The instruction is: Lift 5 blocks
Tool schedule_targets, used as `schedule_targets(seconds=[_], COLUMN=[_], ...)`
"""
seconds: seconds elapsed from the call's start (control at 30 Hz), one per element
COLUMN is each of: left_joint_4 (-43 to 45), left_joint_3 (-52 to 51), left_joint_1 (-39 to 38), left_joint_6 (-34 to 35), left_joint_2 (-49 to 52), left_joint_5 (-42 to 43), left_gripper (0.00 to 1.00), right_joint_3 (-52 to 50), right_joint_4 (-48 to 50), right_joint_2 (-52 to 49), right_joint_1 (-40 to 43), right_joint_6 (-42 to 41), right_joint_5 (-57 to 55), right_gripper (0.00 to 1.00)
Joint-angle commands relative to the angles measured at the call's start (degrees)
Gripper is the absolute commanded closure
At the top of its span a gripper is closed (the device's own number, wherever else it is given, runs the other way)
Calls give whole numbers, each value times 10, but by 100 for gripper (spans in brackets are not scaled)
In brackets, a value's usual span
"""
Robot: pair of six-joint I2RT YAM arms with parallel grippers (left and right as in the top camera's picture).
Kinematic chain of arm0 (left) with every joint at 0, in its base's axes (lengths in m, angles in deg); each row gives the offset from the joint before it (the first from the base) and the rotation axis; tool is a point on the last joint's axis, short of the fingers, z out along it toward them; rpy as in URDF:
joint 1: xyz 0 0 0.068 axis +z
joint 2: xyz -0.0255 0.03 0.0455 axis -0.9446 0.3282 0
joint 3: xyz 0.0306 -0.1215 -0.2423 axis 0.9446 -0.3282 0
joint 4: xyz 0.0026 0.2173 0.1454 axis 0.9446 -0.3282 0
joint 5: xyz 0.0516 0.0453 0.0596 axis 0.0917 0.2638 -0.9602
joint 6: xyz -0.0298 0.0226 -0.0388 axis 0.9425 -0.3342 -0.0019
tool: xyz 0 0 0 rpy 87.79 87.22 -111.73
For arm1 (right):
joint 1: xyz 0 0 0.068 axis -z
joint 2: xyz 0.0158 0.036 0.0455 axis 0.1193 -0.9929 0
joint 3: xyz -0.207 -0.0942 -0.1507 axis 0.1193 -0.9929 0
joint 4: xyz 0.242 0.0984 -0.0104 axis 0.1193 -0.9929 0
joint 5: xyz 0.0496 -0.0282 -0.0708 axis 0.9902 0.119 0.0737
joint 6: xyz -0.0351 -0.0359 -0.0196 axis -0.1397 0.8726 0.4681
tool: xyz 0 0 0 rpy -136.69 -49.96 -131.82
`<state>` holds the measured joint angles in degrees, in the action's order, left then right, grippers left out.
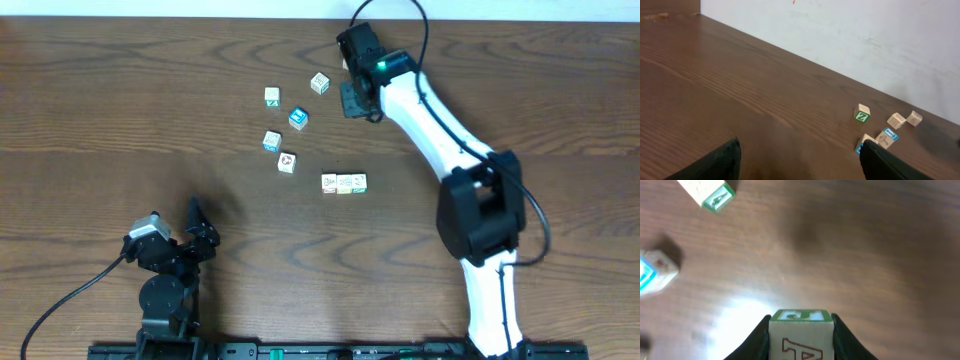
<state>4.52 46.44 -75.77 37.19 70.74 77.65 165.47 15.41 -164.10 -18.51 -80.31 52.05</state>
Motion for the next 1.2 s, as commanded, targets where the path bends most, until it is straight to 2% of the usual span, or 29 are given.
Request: schedule_targets(seconds=[0.0, 0.13, 0.33, 0.43, 0.53, 0.6, 0.67, 0.8, 0.9, 0.97, 1.17], left_joint_4=[-19, -19, -21, -20, -18, -18, -19, -18, -19, -20, -21], left_joint_3=[-10, -10, -10, -10, -10, -10, -10, -10, -10, -10, -10], left_joint_1=[3, 3, 3, 3, 3, 3, 3, 3, 3, 3, 3], left_joint_6=[0, 0, 0, 1, 1, 1, 1, 1, 1, 1, 1], left_joint_2=[1, 1, 1, 1, 1, 1, 1, 1, 1, 1, 1], left_joint_5=[-16, -16, -16, -16, -16, -16, -16, -16, -16, -16, -16], left_gripper=[24, 23, 23, 23, 23, 23, 24, 23, 24, 23, 23], right_joint_3=[8, 7, -31, -127, -270, -376, -466, -643, -721, -739, -710], right_joint_4=[-61, -151, -286, -334, -320, -283, -213, 4, 149, 226, 334], right_joint_2=[127, 232, 391, 486, 590, 657, 705, 746, 704, 651, 479], right_joint_1=[-1, -1, -2, -9, -29, -49, -63, -73, -72, -71, -35], right_joint_6=[-8, -26, -82, -143, -210, -256, -269, -268, -263, -241, -186], right_joint_5=[-61, -123, -146, -155, -155, -140, -108, -49, -40, -37, -11], right_gripper=[99, 99, 99, 99, 99, 99, 99, 96, 95, 95, 99])
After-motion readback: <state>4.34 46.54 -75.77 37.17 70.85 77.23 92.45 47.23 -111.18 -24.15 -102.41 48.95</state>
